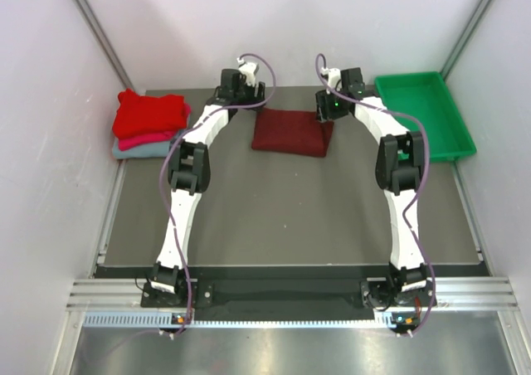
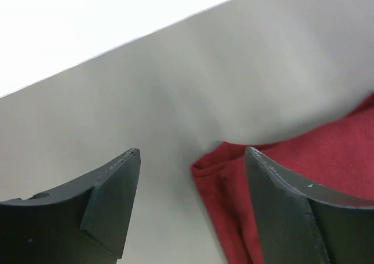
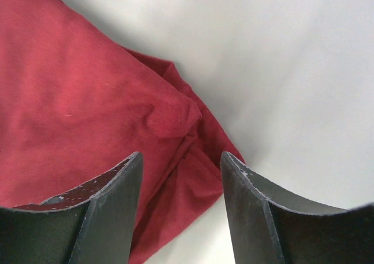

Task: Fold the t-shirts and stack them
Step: Fold the tshirt

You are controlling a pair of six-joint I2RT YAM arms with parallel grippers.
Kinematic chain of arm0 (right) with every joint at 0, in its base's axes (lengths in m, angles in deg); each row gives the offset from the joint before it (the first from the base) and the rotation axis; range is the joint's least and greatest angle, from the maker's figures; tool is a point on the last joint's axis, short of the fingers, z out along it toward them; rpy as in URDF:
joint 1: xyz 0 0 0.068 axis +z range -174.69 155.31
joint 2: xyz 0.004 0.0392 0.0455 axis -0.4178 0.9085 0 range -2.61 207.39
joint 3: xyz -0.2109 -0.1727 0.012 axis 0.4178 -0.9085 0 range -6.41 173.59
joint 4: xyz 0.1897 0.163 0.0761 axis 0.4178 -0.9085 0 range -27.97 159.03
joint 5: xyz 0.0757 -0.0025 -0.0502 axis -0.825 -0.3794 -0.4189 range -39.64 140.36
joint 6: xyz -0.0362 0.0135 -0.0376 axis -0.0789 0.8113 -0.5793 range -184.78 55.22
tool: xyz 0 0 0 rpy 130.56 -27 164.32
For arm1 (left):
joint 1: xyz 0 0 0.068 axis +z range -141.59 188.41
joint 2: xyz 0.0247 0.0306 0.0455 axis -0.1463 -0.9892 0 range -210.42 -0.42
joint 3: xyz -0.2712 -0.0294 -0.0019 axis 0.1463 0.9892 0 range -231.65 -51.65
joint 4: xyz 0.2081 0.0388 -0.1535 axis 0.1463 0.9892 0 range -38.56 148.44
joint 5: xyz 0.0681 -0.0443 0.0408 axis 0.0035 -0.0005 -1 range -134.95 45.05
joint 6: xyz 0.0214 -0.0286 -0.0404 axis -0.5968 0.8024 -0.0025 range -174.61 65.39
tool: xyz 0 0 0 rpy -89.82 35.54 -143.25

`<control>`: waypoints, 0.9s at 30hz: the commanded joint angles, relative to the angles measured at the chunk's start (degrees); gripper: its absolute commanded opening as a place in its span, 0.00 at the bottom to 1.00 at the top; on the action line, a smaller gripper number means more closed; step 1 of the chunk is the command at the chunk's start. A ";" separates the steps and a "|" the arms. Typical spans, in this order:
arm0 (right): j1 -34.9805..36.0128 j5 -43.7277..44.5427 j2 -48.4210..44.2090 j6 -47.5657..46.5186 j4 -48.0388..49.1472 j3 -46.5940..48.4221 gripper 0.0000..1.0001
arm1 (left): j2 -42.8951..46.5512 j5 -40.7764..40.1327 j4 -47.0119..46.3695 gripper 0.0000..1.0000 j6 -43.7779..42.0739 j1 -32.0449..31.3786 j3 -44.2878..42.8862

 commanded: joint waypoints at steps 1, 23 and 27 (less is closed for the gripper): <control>0.93 -0.28 -10.51 0.26 1.92 2.01 0.57 | 9.30 -3.63 -2.51 0.79 3.87 1.36 -2.50; 0.31 -39.57 -9.12 45.00 20.99 -27.78 0.54 | 13.00 38.56 -0.47 0.69 36.06 -1.44 18.78; 0.14 -38.43 -7.89 45.00 21.26 -29.88 0.55 | 13.09 40.06 -4.85 0.68 41.14 -2.41 21.49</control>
